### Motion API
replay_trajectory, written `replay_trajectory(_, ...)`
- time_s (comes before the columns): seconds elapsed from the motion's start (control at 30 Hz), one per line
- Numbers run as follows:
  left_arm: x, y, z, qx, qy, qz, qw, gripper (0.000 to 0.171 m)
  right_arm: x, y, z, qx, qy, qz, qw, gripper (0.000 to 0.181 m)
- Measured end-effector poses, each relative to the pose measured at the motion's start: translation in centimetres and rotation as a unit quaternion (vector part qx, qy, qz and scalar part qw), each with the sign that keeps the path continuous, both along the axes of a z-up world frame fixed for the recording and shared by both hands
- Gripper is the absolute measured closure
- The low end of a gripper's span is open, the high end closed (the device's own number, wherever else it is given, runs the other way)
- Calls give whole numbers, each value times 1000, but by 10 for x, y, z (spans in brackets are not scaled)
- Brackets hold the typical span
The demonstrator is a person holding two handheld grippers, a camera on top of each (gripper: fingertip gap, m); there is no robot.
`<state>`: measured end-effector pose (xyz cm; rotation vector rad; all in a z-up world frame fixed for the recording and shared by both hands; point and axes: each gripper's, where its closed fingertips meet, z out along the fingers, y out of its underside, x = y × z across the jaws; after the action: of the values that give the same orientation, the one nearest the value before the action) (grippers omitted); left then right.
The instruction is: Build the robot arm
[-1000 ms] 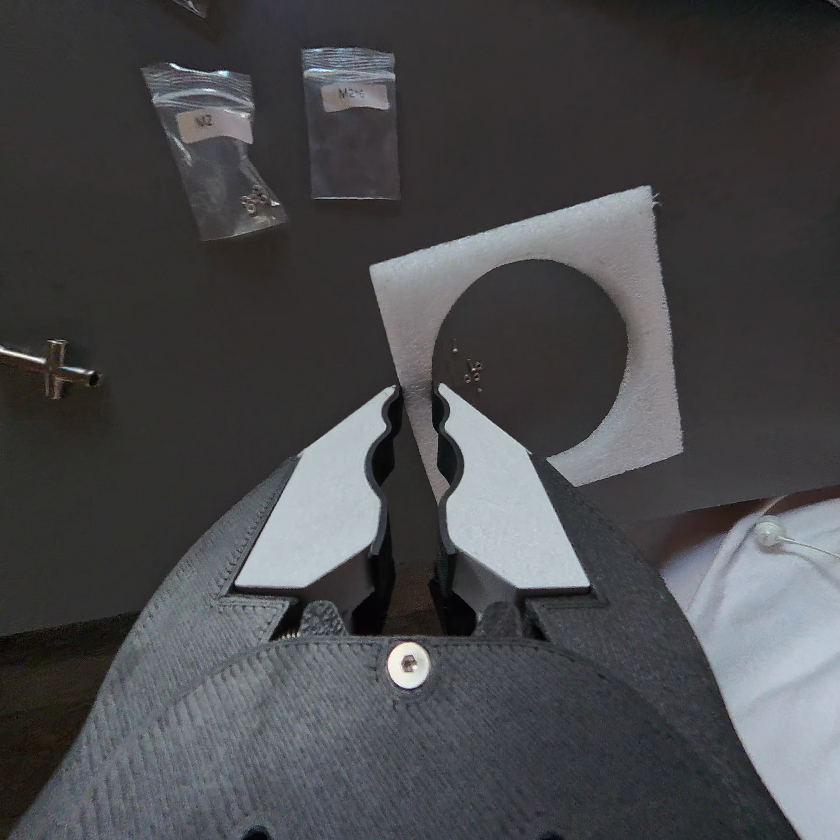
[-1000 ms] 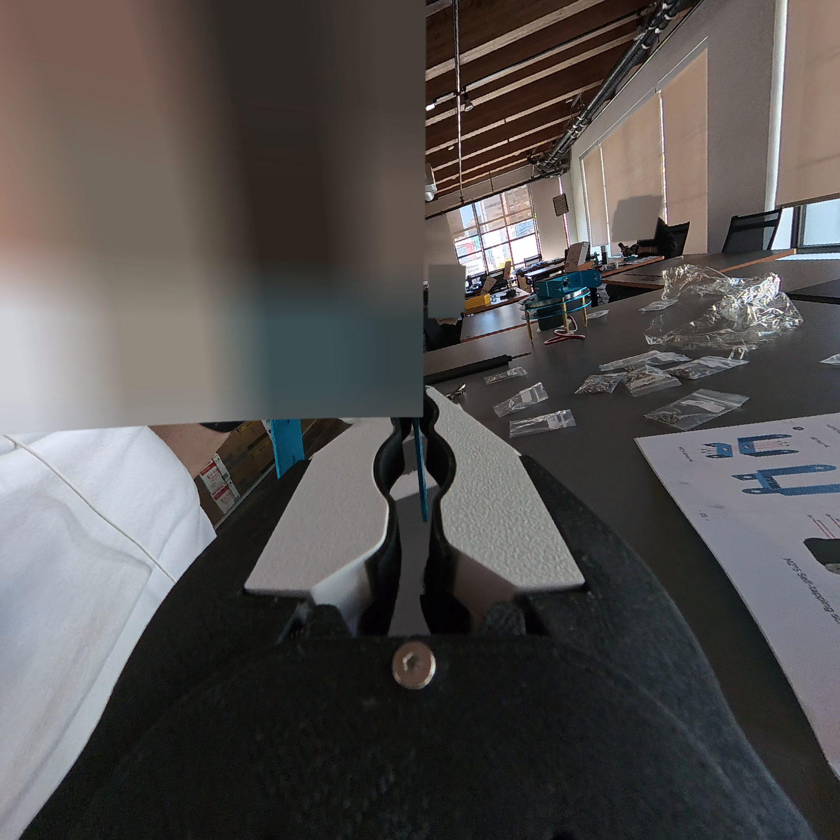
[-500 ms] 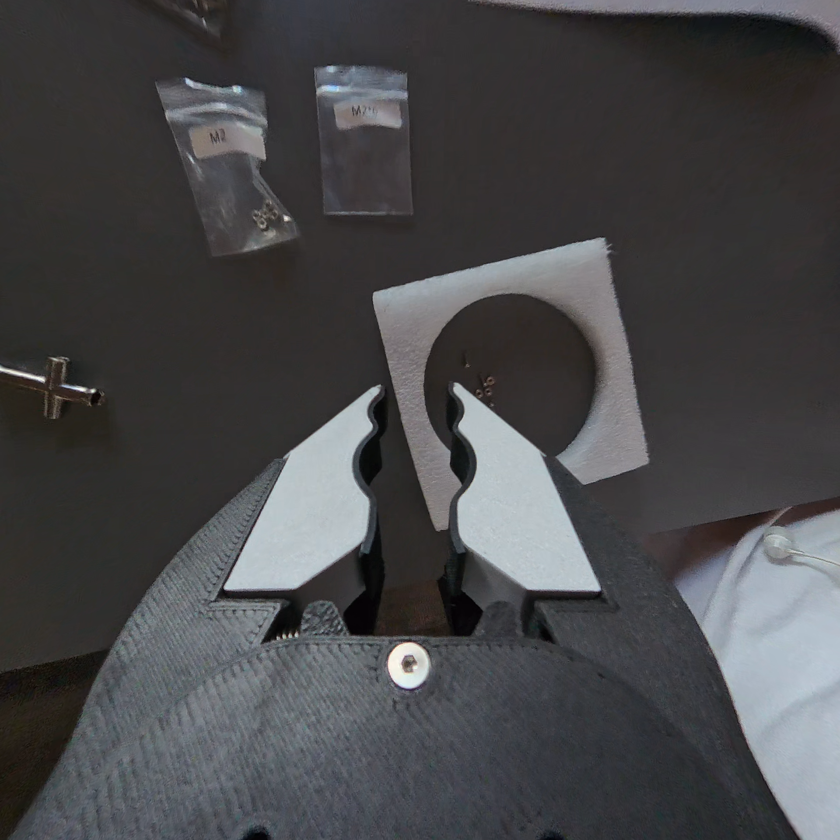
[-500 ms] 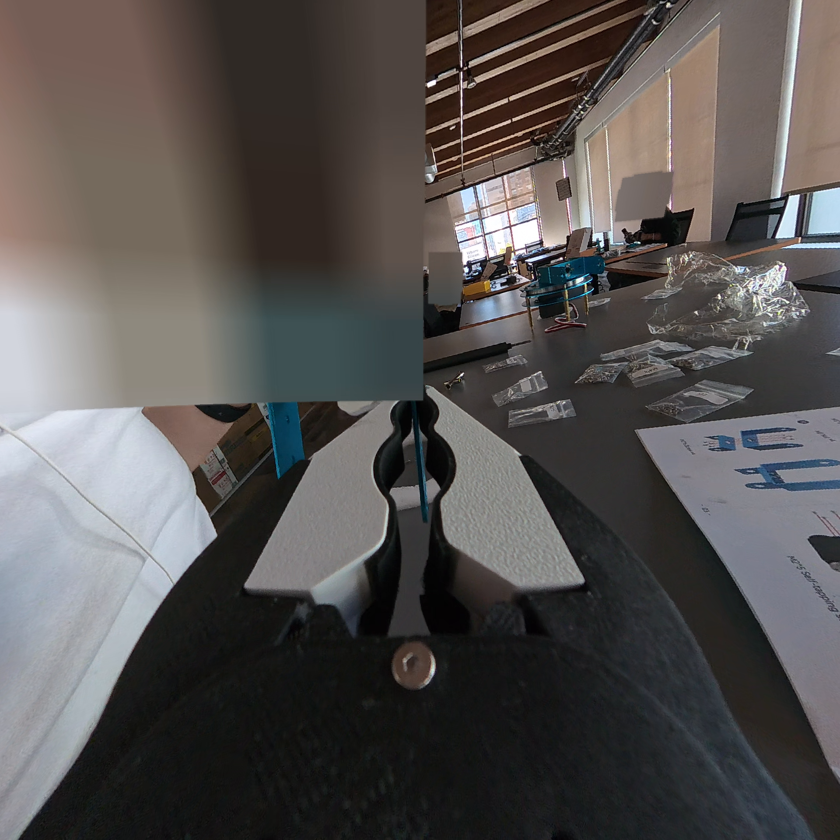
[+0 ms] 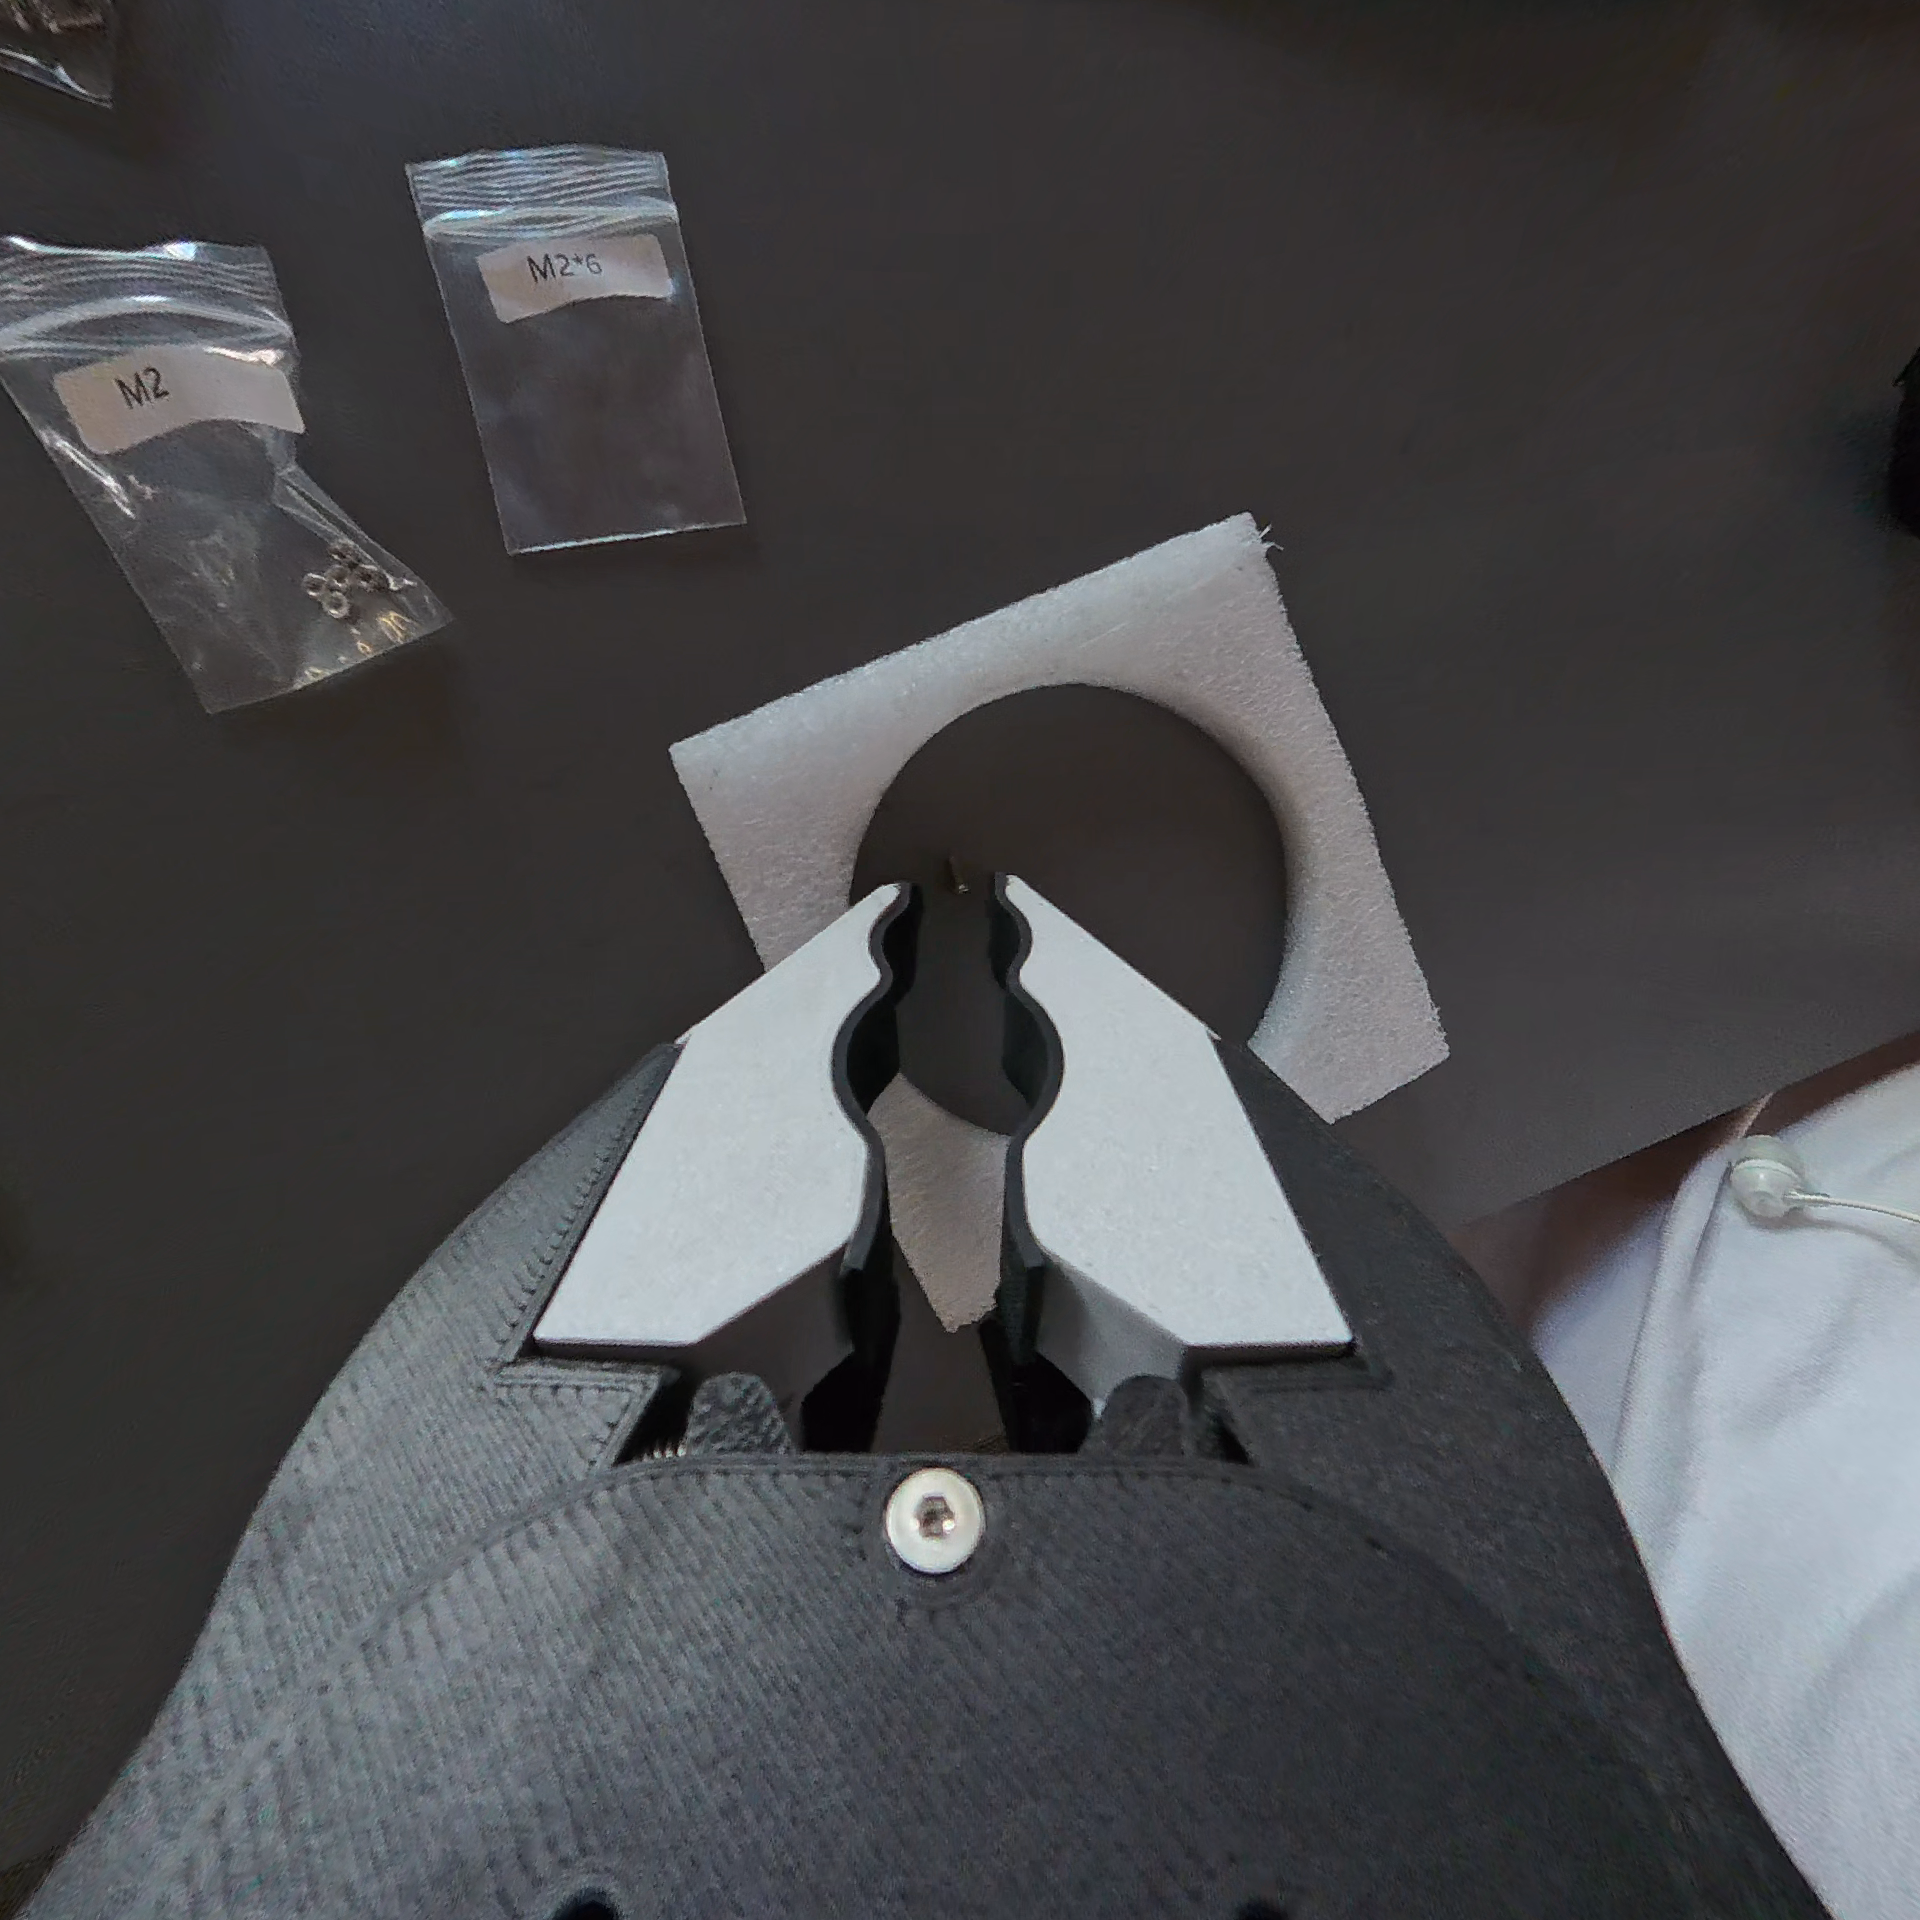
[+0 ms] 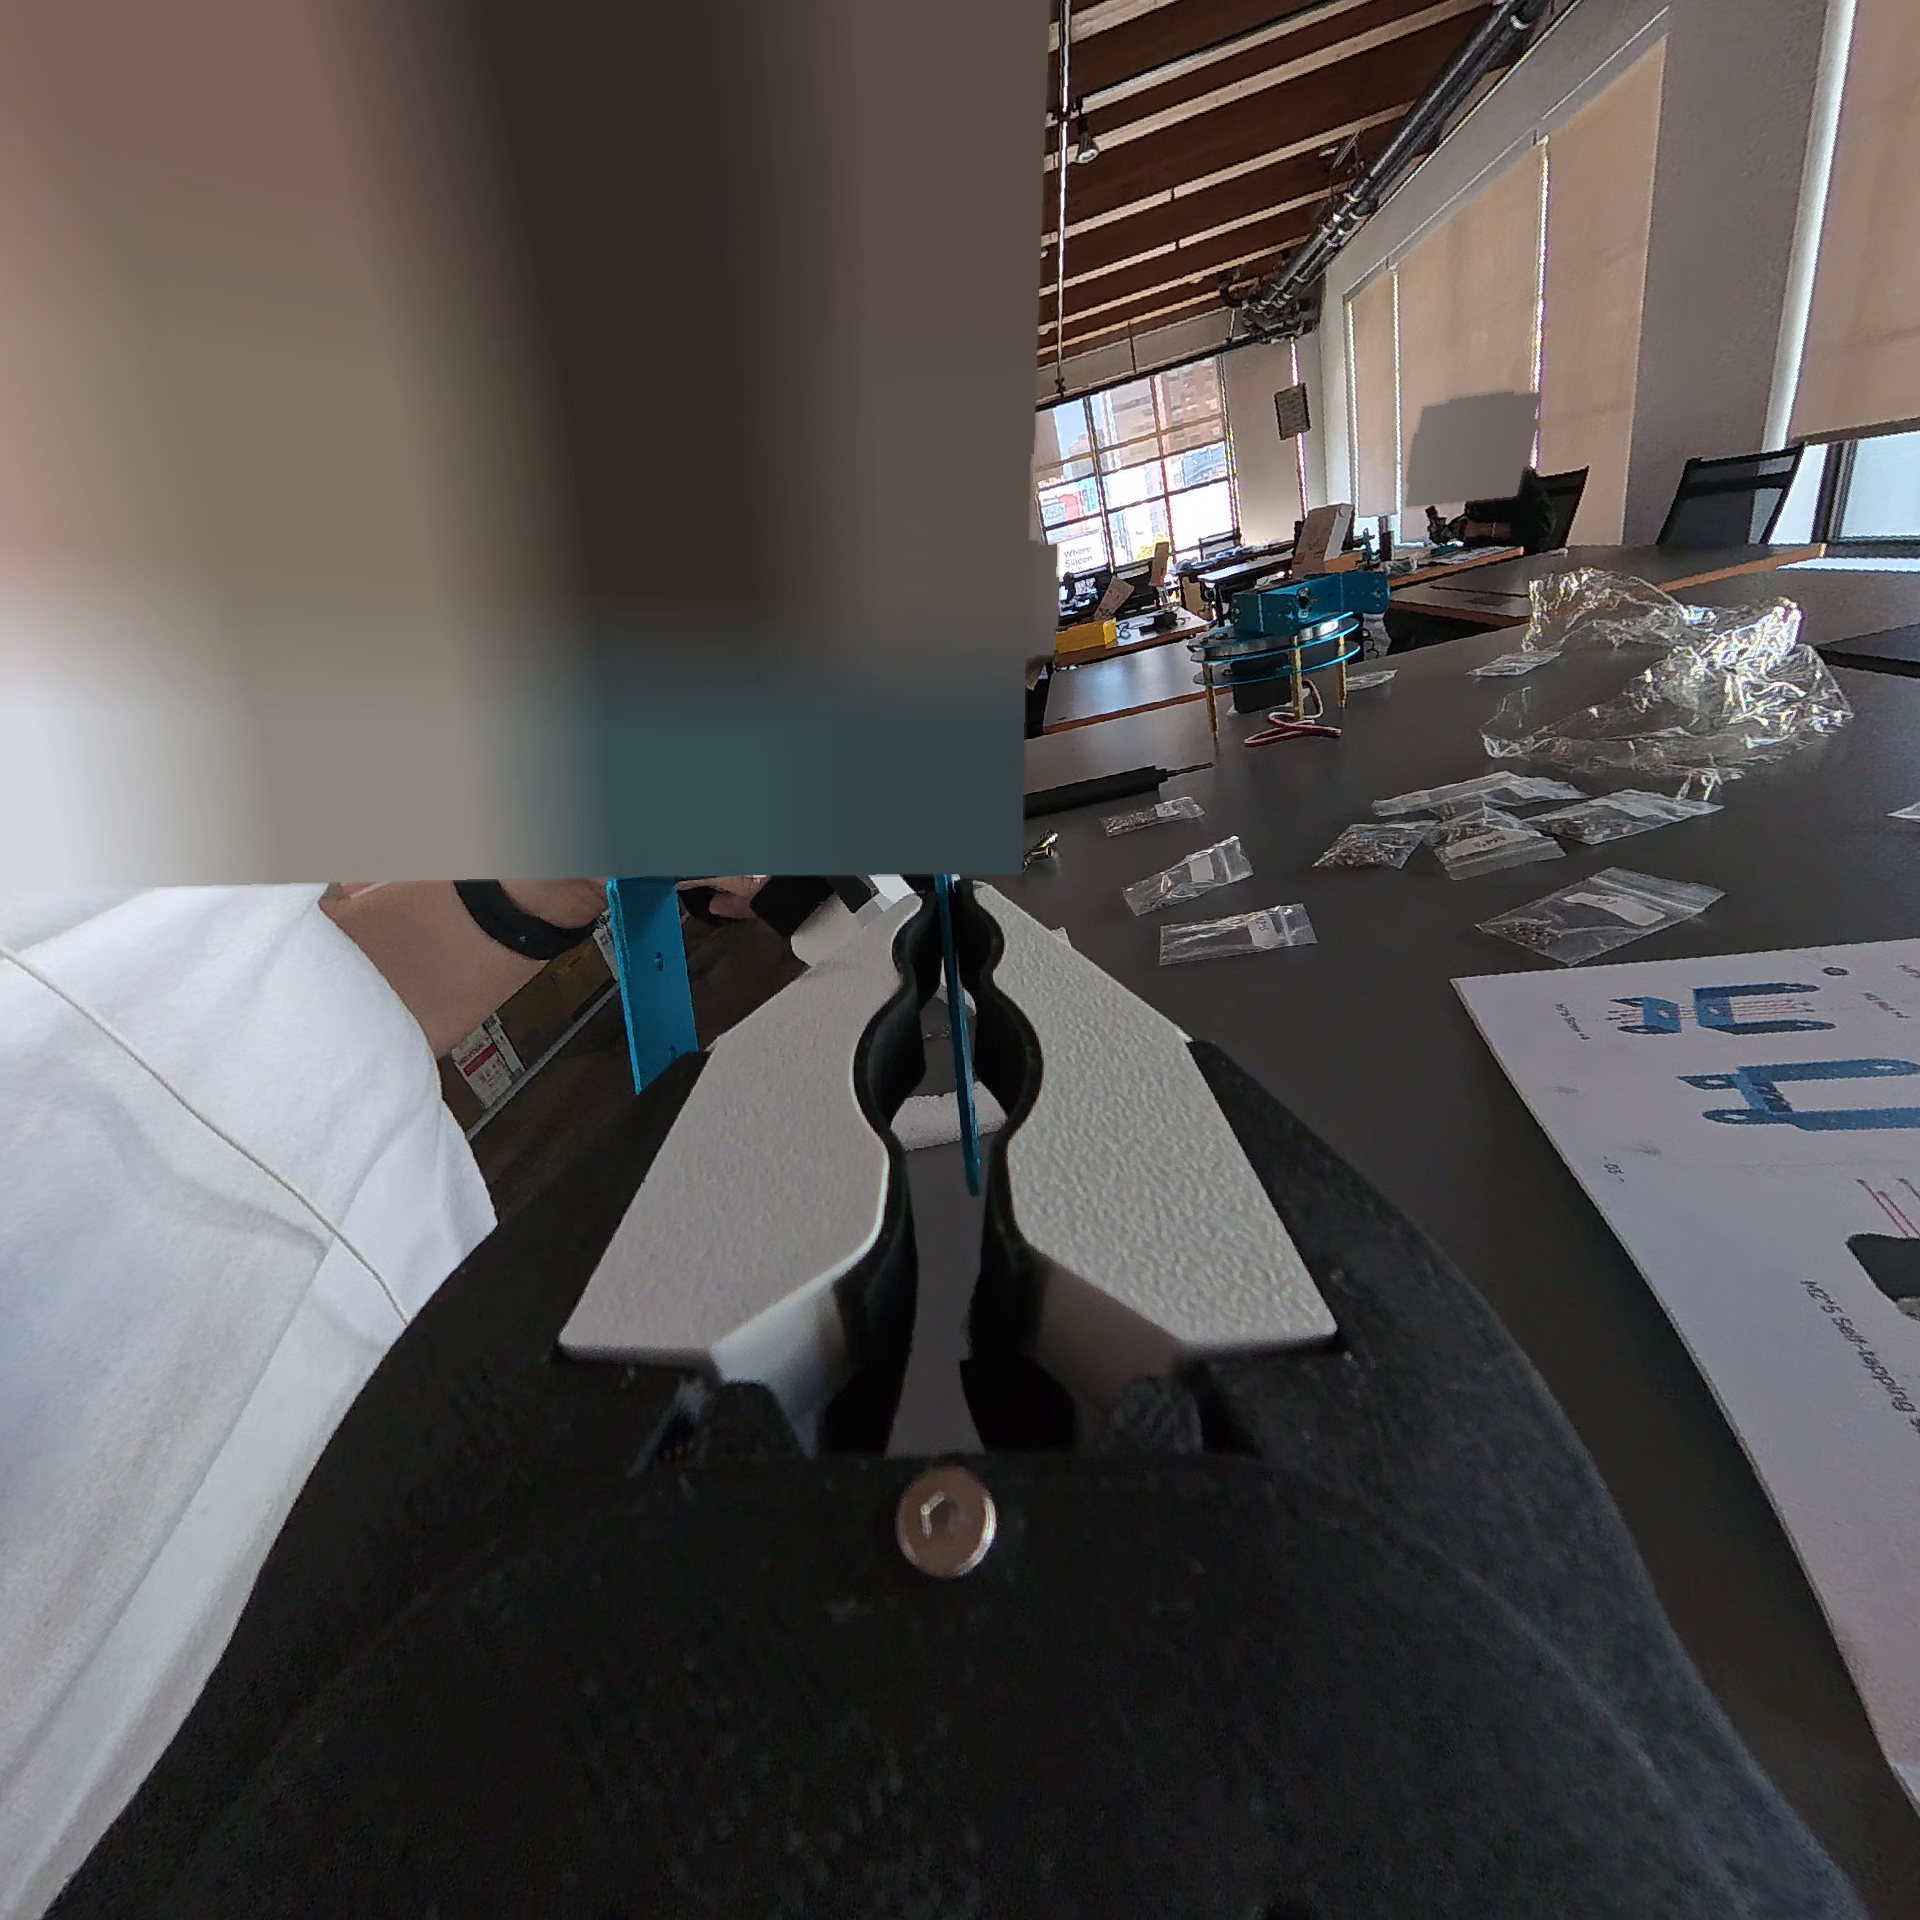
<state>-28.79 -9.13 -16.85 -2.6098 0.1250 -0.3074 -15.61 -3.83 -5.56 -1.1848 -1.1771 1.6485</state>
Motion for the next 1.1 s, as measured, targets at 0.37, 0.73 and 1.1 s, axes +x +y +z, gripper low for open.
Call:
replay_trajectory(0.37, 0, 2, -2, 6, 20, -18, 1000, 171, -1, -3, -2, 13, -6, 3, 1000, 181)
replay_trajectory(0.73, -6, 6, 8, 30, 15, -34, 999, 171, -2, 0, -4, 27, -15, -14, 999, 181)
replay_trajectory(1.1, -8, -8, 7, 19, 63, -105, 992, 161, -2, 2, -5, 27, -17, -17, 999, 181)
